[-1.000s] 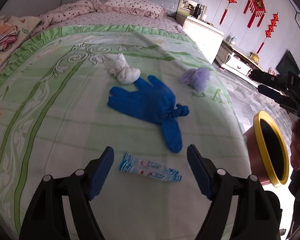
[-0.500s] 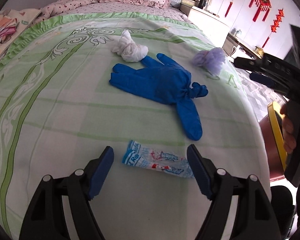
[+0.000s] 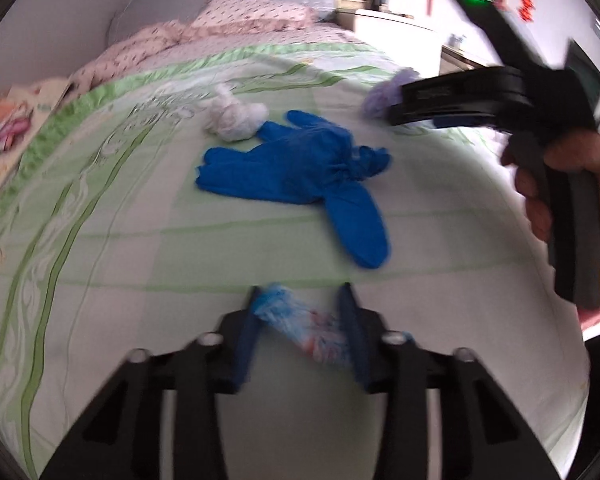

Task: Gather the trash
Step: 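Grasp the blue-white tube with the left tool while the right tool grasps the lavender puff, then carry the tube and lavender puff over the yellow bin with both tools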

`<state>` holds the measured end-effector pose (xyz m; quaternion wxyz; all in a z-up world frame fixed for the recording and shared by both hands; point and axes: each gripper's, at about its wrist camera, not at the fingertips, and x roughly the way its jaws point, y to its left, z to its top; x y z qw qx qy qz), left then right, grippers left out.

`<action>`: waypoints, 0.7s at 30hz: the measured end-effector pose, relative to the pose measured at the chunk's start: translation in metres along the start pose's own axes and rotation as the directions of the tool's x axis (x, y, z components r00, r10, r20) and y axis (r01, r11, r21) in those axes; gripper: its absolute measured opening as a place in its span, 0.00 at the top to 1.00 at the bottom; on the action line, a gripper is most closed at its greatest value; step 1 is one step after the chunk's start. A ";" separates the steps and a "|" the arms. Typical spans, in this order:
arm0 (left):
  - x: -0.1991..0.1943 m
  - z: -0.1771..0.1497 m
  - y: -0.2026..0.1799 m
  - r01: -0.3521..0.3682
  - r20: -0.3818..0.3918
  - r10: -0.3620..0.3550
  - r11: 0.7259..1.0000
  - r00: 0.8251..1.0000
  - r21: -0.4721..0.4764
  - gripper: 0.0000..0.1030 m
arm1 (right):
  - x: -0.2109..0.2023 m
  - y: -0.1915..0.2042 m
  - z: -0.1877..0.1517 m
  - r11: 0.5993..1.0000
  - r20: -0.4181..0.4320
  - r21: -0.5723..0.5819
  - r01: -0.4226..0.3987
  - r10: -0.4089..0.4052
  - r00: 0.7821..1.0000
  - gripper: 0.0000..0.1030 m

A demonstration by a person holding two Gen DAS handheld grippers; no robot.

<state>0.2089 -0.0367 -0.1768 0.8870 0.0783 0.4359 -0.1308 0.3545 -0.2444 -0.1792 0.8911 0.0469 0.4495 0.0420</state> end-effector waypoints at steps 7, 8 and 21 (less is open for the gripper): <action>-0.004 -0.001 -0.001 0.034 0.012 -0.034 0.999 0.999 0.002 0.97 | 0.006 -0.003 -0.003 1.000 0.012 -0.006 0.015 -0.015 1.000 0.87; -0.005 -0.001 0.000 0.042 0.014 -0.042 0.999 0.999 -0.003 0.97 | 0.005 -0.004 -0.003 1.000 0.015 -0.003 0.013 -0.013 1.000 0.88; -0.023 0.009 0.010 0.125 0.043 -0.122 0.990 0.992 -0.060 0.98 | -0.047 -0.006 0.001 1.000 0.091 0.012 -0.020 0.019 0.996 0.89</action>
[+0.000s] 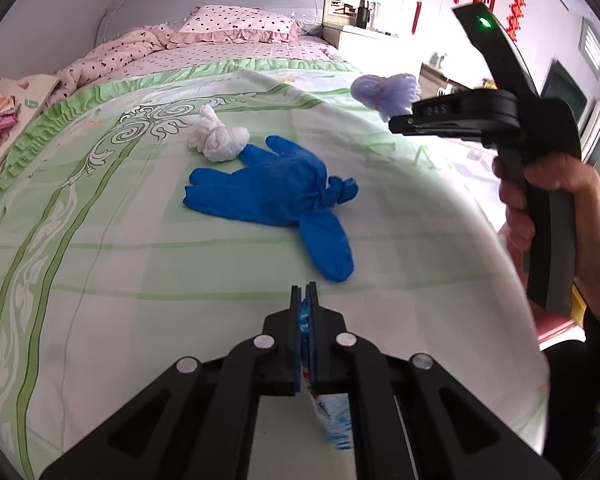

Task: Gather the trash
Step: 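Carry the tube and lavender puff over the yellow bin with both tools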

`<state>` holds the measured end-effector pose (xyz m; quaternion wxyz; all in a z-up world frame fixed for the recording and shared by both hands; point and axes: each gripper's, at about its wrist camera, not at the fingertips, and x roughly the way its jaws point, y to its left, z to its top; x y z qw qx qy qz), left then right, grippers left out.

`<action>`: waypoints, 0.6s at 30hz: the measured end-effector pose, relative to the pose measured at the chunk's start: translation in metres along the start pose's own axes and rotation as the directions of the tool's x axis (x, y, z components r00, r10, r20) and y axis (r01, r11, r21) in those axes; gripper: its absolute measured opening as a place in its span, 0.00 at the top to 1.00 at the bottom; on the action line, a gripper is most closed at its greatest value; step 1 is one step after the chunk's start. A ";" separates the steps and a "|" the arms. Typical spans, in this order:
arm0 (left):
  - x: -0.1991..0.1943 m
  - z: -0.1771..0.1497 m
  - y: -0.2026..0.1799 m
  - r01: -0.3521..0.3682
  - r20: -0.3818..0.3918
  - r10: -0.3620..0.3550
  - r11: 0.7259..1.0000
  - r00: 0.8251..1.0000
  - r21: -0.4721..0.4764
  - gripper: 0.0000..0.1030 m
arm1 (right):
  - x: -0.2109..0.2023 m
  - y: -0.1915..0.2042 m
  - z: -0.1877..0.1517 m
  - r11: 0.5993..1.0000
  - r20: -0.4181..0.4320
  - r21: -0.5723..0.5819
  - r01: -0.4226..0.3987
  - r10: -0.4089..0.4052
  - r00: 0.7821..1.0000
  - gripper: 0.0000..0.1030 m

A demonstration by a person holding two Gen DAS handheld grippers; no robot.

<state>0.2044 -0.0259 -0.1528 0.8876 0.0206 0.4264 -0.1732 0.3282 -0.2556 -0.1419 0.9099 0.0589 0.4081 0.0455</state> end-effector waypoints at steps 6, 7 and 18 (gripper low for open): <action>-0.023 0.013 0.003 0.025 0.038 -0.024 0.999 0.999 -0.030 0.98 | -0.036 0.001 -0.002 1.000 0.035 -0.005 -0.019 0.019 0.999 0.89; -0.026 0.015 0.004 0.032 0.043 -0.030 0.999 0.999 -0.037 0.98 | -0.042 0.000 -0.002 1.000 0.040 -0.003 -0.023 0.023 0.999 0.89; -0.062 0.033 -0.005 0.054 0.104 -0.048 0.997 0.993 -0.056 0.98 | -0.112 -0.010 -0.008 0.999 0.096 0.000 -0.037 0.037 0.995 0.89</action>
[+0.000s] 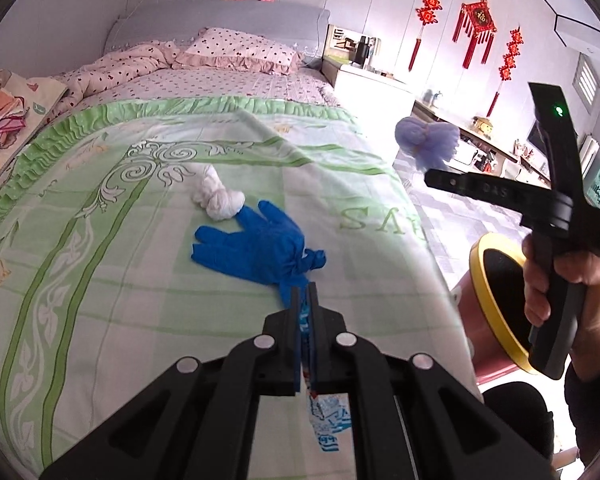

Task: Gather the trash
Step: 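Carry the tube and lavender puff over the yellow bin with both tools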

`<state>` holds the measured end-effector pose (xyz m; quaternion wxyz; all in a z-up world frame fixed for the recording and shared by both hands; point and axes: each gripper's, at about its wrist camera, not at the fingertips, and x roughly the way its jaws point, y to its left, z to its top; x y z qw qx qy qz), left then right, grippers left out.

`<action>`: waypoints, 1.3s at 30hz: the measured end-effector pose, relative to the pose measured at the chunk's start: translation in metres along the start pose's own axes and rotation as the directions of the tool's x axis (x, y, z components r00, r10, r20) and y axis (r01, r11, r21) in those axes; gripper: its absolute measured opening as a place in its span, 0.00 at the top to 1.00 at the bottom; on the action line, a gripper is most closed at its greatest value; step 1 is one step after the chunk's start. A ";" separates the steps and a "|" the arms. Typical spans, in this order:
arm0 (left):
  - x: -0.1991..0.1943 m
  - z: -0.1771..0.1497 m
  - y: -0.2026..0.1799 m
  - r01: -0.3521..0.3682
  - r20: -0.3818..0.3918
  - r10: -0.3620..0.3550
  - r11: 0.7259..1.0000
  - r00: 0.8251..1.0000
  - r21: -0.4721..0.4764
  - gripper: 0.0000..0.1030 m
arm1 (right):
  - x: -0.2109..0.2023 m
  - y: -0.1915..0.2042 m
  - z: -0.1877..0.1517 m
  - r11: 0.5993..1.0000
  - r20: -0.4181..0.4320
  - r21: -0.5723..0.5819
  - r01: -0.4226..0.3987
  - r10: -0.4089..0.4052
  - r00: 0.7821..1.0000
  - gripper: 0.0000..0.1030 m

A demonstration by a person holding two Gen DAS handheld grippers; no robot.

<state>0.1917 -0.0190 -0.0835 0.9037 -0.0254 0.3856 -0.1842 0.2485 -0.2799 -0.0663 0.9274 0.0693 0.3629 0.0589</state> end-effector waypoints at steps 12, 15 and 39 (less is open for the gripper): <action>-0.020 0.018 -0.028 0.023 0.025 -0.023 1.000 0.999 0.020 0.98 | -0.071 -0.026 -0.002 1.000 0.058 0.014 0.005 -0.006 0.998 0.89; -0.023 0.025 -0.037 0.032 0.035 -0.032 0.999 0.999 0.027 0.98 | -0.087 -0.036 -0.004 1.000 0.067 0.021 0.019 -0.021 0.998 0.89; -0.017 0.060 -0.143 0.153 0.051 -0.161 0.979 0.986 0.134 0.98 | -0.183 -0.136 -0.040 0.980 0.084 0.115 0.162 -0.172 0.981 0.89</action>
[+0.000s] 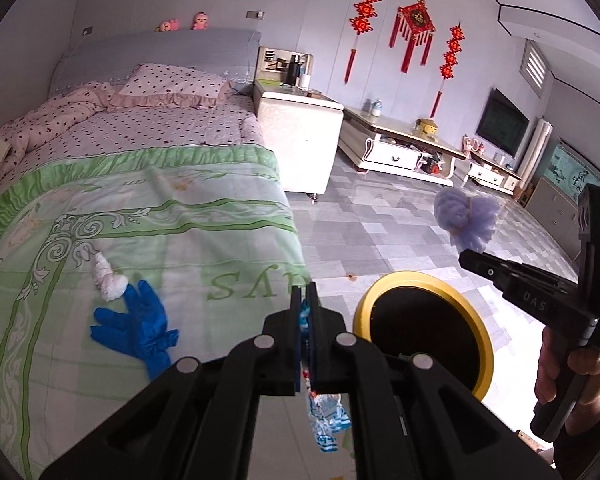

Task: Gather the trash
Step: 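Carry the tube and lavender puff over the yellow bin with both tools, then open the left tool over the bin while the right tool releases the puff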

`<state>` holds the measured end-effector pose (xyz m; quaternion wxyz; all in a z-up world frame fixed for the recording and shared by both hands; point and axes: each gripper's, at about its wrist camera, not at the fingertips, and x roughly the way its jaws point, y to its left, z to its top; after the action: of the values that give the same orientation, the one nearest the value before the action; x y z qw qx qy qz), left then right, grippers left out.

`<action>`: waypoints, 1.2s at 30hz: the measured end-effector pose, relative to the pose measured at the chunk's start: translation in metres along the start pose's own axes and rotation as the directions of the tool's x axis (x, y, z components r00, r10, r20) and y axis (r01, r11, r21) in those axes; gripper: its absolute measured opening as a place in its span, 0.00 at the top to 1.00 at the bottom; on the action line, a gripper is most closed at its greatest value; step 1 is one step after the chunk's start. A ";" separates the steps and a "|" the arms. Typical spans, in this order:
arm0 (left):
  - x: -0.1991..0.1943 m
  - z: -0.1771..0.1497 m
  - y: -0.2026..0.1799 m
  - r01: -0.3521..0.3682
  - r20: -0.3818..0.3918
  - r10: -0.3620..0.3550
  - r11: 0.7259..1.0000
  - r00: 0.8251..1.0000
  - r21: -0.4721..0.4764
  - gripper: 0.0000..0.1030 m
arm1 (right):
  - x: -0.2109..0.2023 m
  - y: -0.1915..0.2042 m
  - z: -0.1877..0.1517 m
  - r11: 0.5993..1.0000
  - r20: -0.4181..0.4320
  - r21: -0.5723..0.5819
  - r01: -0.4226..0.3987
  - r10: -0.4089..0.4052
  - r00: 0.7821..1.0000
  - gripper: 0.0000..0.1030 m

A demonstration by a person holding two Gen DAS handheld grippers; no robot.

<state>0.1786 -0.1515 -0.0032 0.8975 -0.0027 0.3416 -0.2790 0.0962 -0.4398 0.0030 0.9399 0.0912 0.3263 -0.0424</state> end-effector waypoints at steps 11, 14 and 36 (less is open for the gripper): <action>0.037 0.008 -0.058 0.057 -0.033 -0.055 0.997 0.998 0.061 0.98 | -0.010 -0.057 -0.019 0.997 -0.032 0.067 0.036 -0.034 0.999 0.89; 0.048 0.008 -0.069 0.074 -0.050 -0.070 0.995 0.996 0.065 0.98 | -0.009 -0.069 -0.025 0.995 -0.043 0.083 0.046 -0.043 0.998 0.89; 0.110 -0.011 -0.129 0.126 -0.148 -0.113 0.989 0.982 0.083 0.98 | 0.022 -0.112 -0.060 0.984 -0.140 0.167 0.065 -0.042 0.989 0.88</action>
<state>0.1747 -0.3133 -0.0536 0.8514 0.0380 0.3912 -0.3474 0.0614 -0.5381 -0.0732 0.9027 0.1656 0.3868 -0.0894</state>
